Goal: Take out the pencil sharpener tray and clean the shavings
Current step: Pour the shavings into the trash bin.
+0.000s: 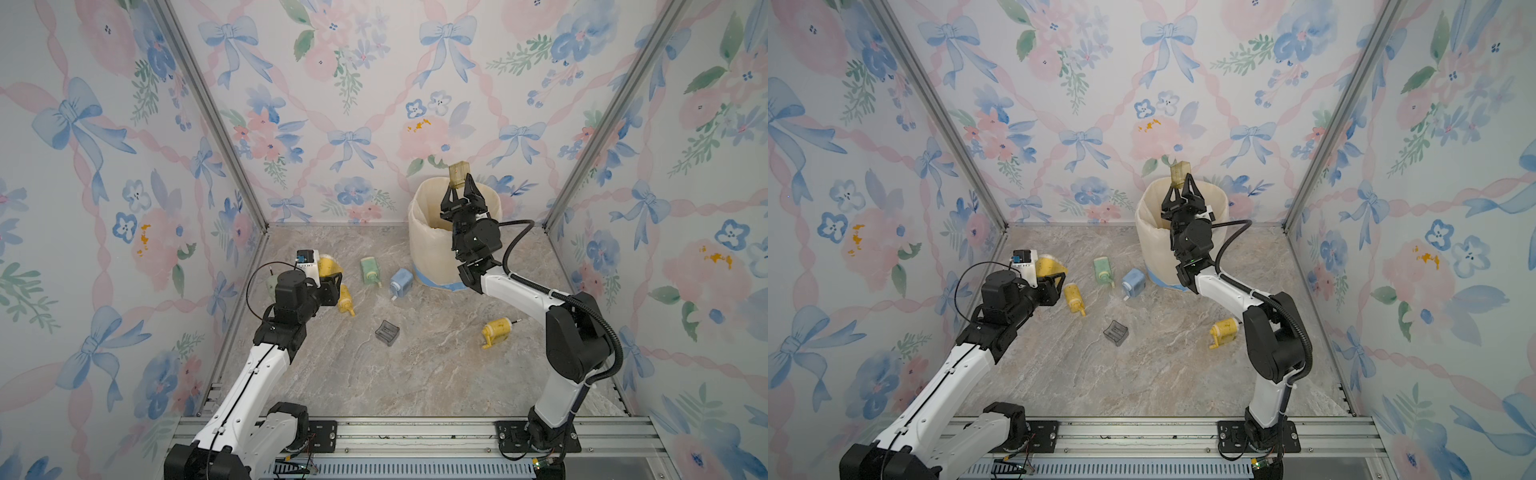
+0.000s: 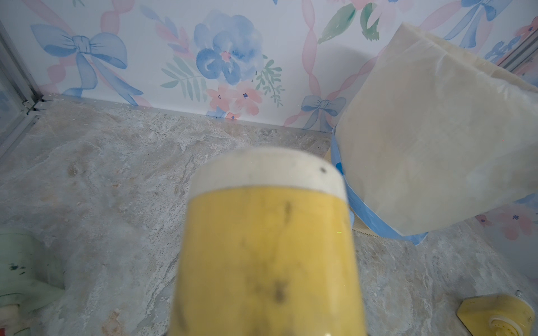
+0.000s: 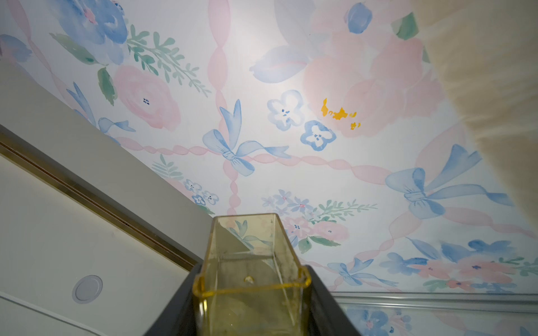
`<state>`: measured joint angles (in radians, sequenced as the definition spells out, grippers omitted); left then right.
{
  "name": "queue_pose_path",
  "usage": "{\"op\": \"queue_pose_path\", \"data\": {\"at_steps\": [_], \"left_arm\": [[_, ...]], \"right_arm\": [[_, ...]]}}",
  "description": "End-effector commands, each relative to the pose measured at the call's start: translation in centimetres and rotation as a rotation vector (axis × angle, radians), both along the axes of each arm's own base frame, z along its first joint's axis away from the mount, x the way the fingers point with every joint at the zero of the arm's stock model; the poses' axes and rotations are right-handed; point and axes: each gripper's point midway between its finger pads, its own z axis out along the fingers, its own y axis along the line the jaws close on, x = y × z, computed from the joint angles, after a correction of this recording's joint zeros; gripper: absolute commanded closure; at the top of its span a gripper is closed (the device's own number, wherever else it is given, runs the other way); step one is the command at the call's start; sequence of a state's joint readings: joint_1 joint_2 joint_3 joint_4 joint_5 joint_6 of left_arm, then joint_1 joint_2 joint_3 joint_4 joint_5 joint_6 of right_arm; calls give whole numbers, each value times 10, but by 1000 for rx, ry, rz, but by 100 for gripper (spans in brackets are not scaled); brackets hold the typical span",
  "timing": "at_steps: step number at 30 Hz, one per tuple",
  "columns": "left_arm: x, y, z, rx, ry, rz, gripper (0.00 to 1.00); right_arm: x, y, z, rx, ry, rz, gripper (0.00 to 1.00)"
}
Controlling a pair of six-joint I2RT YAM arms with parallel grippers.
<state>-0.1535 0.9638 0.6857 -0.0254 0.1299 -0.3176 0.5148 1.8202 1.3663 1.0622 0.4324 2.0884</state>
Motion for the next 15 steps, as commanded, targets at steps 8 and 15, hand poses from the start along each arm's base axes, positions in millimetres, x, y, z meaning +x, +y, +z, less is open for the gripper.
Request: {"op": "queue_pose_path", "data": {"at_steps": [8,15], "left_arm": [[-3,4,-4,30,-13,19,100],[-1,7,-8,37,-4,33,100]], "right_arm": [[-44,10,67,235,-179,139,55],[-64,3,64,245,-199,151,56]]}}
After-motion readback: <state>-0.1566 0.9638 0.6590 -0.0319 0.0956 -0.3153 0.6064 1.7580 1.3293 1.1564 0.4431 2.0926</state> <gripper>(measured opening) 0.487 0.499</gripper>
